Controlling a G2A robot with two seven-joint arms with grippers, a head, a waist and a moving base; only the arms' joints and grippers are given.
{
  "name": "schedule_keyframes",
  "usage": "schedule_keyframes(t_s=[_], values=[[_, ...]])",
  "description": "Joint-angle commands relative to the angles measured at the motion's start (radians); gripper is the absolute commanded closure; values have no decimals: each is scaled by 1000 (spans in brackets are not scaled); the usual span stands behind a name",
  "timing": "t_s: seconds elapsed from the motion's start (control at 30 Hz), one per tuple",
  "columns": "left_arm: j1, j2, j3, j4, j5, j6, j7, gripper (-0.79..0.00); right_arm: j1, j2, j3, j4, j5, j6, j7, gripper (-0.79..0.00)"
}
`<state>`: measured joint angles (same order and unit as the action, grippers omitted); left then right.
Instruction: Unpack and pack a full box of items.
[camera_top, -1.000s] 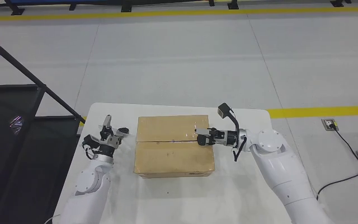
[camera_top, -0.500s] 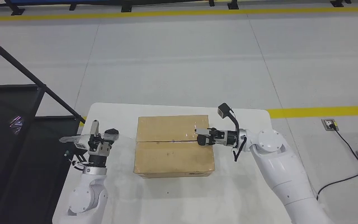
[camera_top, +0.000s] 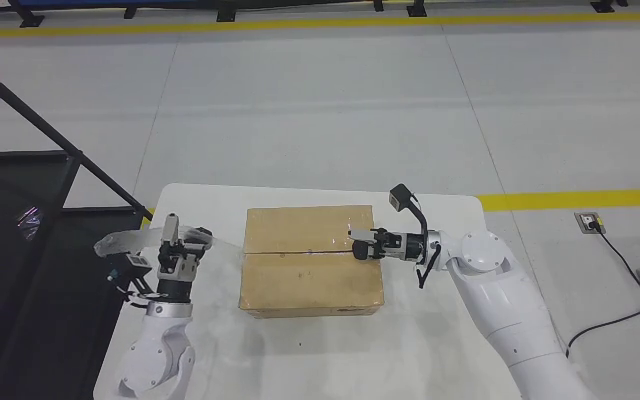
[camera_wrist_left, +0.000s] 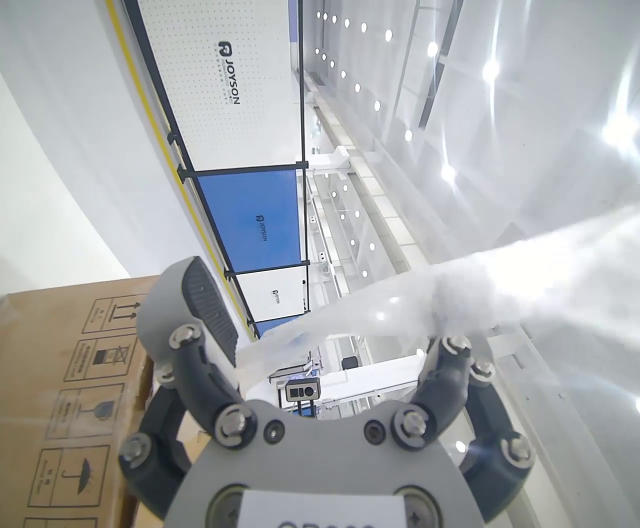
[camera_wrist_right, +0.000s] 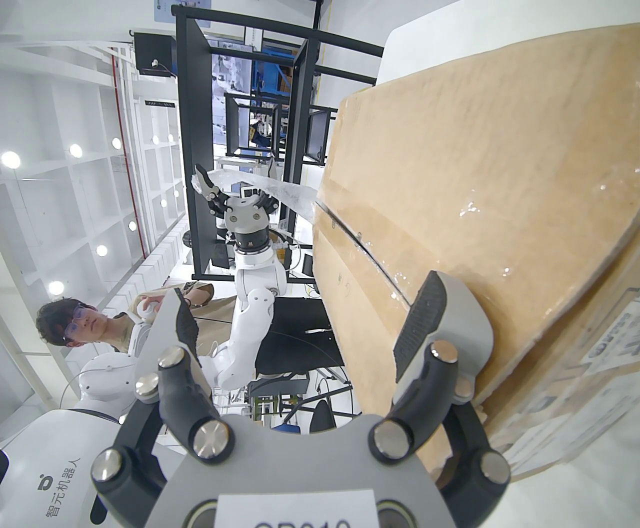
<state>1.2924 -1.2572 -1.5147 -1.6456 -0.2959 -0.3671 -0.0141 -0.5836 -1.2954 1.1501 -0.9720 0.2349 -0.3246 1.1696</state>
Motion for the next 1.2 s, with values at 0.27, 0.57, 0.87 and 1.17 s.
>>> schedule_keyframes(t_s=[0.27,0.57,0.87,1.17], values=[[1,-3,21,-39,94,-11,-30,-785,0,0,0,0,0,0,0,-785],[-15,-7,45,-62,174,16,-44,-785,-68,14,41,-98,14,-48,-57,-785],[-48,-10,80,-56,258,59,-66,-785,-190,48,132,-253,41,-85,-50,-785],[-77,-16,136,-49,371,99,-81,-785,-236,67,161,-306,35,-48,-42,-785]])
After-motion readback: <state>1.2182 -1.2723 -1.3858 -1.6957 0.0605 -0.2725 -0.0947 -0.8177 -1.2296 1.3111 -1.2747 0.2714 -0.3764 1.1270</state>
